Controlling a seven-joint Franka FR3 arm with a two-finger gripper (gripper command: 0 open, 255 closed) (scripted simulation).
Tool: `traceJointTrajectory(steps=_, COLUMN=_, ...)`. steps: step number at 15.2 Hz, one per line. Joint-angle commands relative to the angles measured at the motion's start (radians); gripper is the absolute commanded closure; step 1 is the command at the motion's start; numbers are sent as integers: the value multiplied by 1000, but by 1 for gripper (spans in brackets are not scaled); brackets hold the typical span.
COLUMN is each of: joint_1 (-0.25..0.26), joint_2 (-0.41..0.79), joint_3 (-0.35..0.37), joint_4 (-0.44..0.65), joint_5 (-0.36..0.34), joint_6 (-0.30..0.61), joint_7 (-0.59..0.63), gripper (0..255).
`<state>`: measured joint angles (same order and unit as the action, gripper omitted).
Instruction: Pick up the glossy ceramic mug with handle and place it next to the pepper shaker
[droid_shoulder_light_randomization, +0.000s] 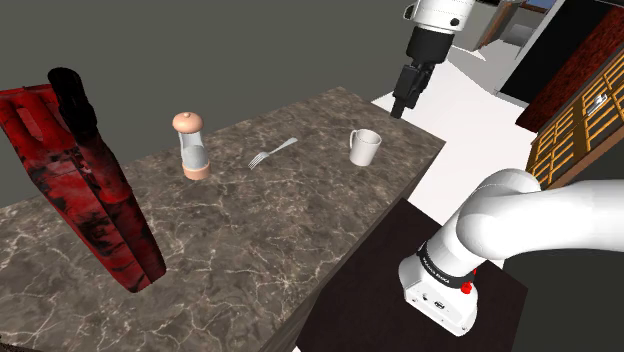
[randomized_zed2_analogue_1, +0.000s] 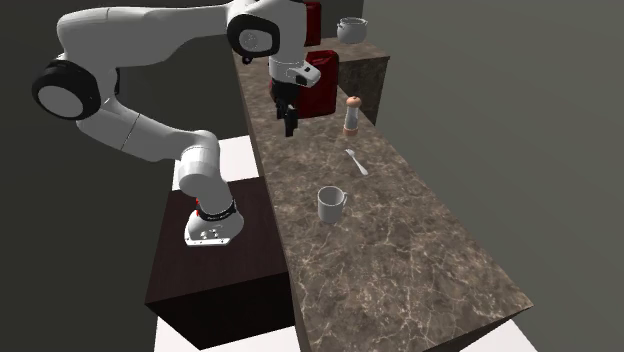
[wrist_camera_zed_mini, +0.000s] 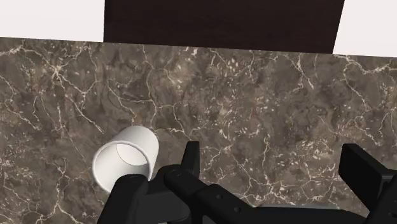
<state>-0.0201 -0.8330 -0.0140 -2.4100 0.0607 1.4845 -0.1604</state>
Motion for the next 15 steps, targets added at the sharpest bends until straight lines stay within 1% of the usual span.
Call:
traceJointTrajectory(steps=1, joint_1=0, joint_2=0, joint_3=0, joint_4=0, joint_5=0, joint_6=0, joint_7=0, gripper=0)
traceJointTrajectory(steps=8, joint_1=-24, joint_2=101, joint_3=-34, joint_4=-132, joint_5=-80, joint_6=256, joint_7=-72, gripper=0)
traceJointTrajectory(steps=15, joint_1=-55, joint_2=283, joint_3=-73, joint_4=-196, joint_5=-157, joint_6=531, joint_7=-125, gripper=0)
